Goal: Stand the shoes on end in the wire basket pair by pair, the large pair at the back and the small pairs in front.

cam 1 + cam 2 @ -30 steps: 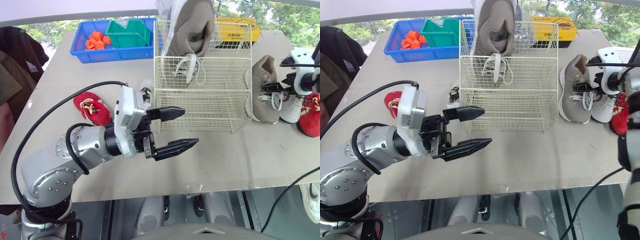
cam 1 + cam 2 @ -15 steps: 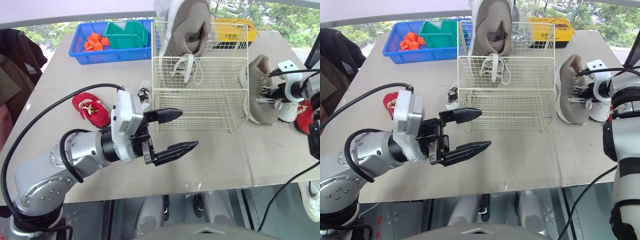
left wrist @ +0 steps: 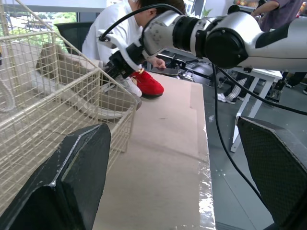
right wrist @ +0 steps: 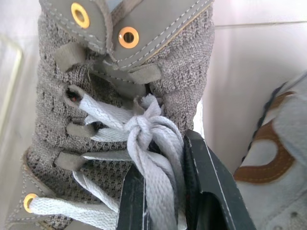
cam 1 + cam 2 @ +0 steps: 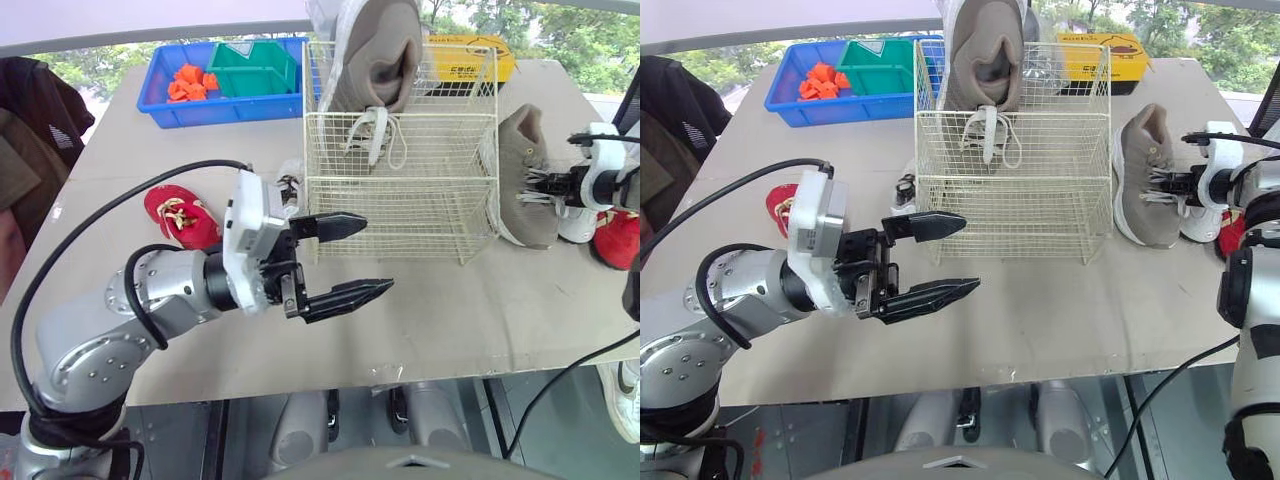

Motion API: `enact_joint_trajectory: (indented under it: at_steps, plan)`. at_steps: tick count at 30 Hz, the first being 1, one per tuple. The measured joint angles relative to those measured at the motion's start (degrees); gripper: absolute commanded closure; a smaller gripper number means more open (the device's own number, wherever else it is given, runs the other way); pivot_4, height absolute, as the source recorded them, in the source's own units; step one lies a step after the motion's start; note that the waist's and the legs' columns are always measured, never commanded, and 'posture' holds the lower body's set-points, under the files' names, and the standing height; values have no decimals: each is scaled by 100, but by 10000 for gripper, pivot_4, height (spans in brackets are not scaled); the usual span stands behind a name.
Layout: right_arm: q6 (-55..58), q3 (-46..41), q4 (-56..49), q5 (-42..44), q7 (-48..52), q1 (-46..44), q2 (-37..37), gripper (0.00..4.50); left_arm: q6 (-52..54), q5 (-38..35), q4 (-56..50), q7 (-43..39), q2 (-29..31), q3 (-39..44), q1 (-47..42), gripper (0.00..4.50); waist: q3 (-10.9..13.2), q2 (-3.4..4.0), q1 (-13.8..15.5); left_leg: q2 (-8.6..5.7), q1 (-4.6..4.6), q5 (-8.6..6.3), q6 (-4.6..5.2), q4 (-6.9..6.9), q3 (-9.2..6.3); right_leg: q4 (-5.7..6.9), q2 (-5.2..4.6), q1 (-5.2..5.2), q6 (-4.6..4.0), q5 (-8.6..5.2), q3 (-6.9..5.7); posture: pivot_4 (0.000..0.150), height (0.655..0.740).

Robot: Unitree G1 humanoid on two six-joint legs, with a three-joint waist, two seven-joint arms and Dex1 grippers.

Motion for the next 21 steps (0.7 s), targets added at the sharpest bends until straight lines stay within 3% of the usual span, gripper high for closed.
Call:
enact_joint_trajectory:
  at_steps: [10,16,21]
  plan:
    - [1034,-1711,-3951,1288,-1080,1395,243,44387,-10,0,293,40,-201,-171,-337,0,2,3,-27,-1,9,3,-3,-47,5,-9,3,-12,27,11,4,1500,7400]
    - [771,-2323,-5485,2012,-1688,1337,903,44387,-155,40,304,520,-539,-116,-324,0,2,4,-29,0,12,16,-26,-68,0,-11,6,-16,27,11,2,1500,7400]
    - [283,-1999,-6335,2184,-2104,963,1527,44387,-488,64,273,751,-791,206,31,0,2,4,-60,3,10,17,-27,-73,9,-11,7,-26,26,12,9,1500,7400]
